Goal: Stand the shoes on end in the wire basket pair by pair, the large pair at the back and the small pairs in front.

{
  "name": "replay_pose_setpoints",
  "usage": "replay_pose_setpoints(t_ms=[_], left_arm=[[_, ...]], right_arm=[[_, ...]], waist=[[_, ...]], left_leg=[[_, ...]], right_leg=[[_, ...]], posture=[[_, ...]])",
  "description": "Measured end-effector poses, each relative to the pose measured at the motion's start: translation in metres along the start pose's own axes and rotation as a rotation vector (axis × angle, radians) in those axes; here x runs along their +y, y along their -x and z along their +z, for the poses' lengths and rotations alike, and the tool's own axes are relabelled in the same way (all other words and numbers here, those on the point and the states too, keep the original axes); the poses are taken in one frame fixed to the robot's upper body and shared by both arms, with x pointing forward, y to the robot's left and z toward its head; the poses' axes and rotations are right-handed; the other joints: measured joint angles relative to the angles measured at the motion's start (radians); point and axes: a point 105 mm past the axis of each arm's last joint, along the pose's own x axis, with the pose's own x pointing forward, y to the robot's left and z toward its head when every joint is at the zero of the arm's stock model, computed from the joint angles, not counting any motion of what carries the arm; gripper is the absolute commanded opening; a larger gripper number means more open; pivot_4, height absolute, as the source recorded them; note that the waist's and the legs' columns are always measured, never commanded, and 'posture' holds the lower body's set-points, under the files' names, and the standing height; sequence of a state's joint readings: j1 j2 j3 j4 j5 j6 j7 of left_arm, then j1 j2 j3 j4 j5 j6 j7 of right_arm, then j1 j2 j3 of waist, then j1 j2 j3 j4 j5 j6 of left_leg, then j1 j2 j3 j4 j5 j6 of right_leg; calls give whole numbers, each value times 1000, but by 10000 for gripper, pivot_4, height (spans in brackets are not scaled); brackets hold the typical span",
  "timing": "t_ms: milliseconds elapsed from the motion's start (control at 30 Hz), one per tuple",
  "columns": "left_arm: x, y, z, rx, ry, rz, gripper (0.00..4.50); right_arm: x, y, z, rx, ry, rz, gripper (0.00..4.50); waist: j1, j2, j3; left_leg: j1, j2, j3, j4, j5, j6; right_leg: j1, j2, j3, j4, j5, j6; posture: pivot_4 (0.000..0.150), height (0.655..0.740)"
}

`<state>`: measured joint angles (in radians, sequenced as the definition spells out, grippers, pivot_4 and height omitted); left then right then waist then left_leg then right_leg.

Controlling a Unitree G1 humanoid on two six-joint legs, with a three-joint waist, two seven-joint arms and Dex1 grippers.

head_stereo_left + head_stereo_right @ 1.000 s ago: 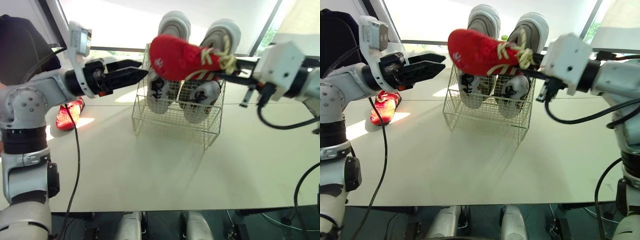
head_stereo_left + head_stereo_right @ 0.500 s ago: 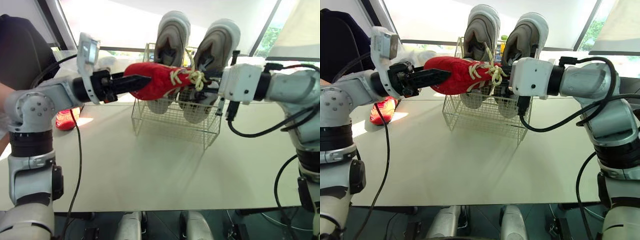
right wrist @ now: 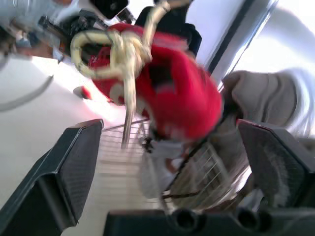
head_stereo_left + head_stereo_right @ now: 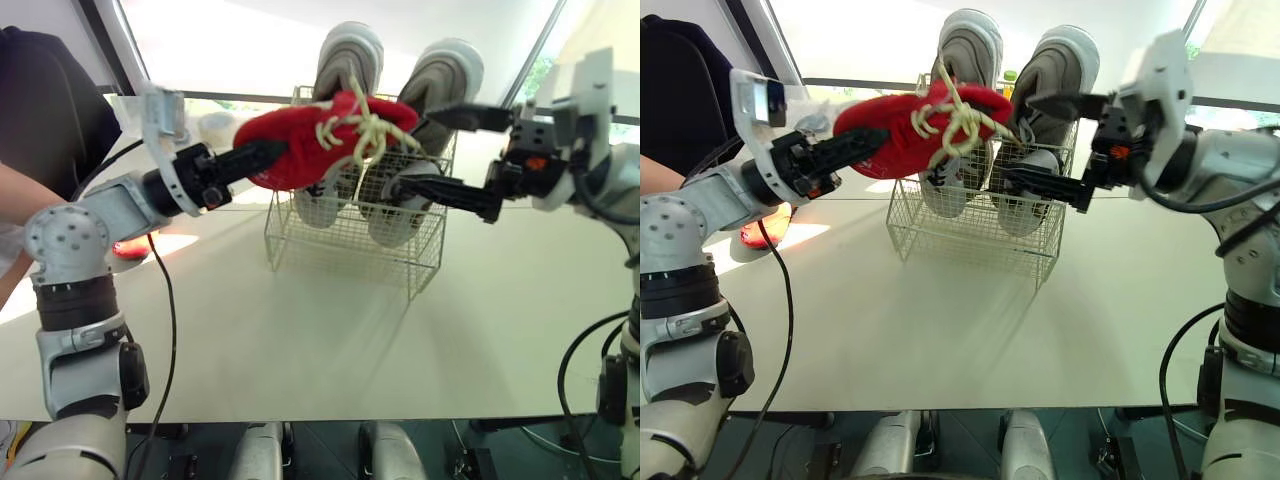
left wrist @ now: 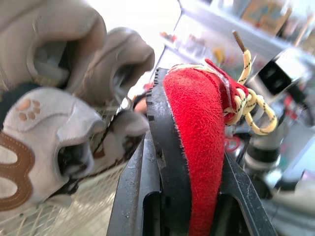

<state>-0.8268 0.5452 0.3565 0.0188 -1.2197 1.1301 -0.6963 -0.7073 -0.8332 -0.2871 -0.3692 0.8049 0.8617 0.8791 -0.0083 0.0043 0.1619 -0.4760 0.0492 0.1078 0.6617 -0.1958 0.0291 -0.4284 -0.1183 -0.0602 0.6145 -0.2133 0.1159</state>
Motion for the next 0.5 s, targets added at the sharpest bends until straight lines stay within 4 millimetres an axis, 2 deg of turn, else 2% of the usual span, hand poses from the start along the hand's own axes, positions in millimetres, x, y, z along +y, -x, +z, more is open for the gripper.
replay_pose_setpoints(t_ms=[100, 267, 333, 433, 500], left_arm=[[-5, 2, 6, -60, 30, -27, 2451], [-9, -2, 0, -91, 70, -49, 2451], [-8, -3, -2, -101, 82, -44, 2451], [-8, -9, -9, -91, 99, -59, 2451], [-10, -11, -9, -99, 91, -67, 2451]], right_arm=[[7, 1, -26, -33, -243, -6, 44287], [18, -23, -31, -203, -511, -7, 44287], [22, -37, -26, -268, -580, -5, 44287], [27, -61, 1, -411, -654, 44, 44287], [27, -67, 12, -437, -653, 50, 44287]], waist=[[-2, 0, 0], [-4, 0, 0], [-4, 0, 0], [-3, 0, 0], [0, 0, 0]], left_leg=[[0, 0, 0, 0, 0, 0], [0, 0, 0, 0, 0, 0], [0, 0, 0, 0, 0, 0], [0, 0, 0, 0, 0, 0], [0, 0, 1, 0, 0, 0]], right_leg=[[0, 0, 0, 0, 0, 0], [0, 0, 0, 2, 0, 0], [0, 0, 0, 2, 0, 0], [0, 1, 0, 2, 0, 0], [0, 1, -1, 1, 0, 0]], posture=[[1500, 7400], [1500, 7400], [1500, 7400], [1500, 7400], [1500, 7400]])
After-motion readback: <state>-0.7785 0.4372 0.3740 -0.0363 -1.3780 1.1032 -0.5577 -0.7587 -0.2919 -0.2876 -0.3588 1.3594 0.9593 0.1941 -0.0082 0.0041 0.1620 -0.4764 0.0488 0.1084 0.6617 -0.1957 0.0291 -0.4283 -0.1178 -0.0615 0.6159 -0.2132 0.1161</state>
